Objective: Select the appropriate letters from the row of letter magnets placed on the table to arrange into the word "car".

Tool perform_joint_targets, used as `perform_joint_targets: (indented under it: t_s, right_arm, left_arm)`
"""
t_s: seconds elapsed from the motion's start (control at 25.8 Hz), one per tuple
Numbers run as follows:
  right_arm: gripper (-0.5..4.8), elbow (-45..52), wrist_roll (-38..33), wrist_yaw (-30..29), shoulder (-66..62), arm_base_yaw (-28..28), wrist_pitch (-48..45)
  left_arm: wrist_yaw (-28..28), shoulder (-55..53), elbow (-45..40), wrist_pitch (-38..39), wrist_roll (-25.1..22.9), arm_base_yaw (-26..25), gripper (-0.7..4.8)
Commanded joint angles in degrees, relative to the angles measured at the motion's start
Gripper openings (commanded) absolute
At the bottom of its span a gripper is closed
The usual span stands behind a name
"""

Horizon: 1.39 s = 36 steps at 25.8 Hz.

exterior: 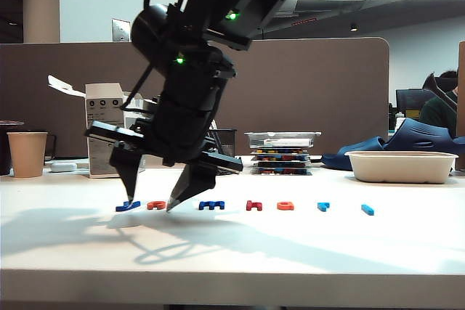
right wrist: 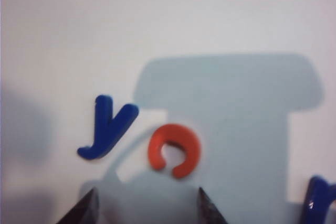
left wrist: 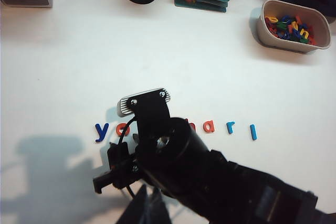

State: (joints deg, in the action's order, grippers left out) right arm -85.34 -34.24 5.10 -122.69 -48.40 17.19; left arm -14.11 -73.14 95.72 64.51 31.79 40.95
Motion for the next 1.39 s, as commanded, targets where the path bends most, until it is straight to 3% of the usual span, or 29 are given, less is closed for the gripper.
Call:
perform_joint_targets:
  t_s: [0.04,0.35,0.93,1.08,1.39]
  right_arm:
    - [2.44,1.57,-0.11,0.07,-2.14,1.75,6.45]
    - [2.44,1.57,0.24,-4.24,-2.14,2.99,2.86]
    - [2.41,1.60,4.74,-3.78,-3.72,3.21,2.71]
    - [1.98,1.62,6.25,-3.78,-4.20,3.17,3.61]
    - [1.98,1.64,7.28,-4.35,-5.05,2.99,5.42]
  left_arm:
    - [-0.15,0.15,0.20,-0.31,-0.07,0.00,-0.06]
    - [-0.15,0.15,0.20,-0.31,-0.04,0.00,-0.06]
    - [-0.15,0.17,0.20,-0.33,-0.04,0.00,-0.06]
    - [-0.13,0.17,0.20,-0.33,-0.04,0.00,-0.06]
    - [-0.15,0.15,0.20,-0.31,-0.04,0.00,-0.06]
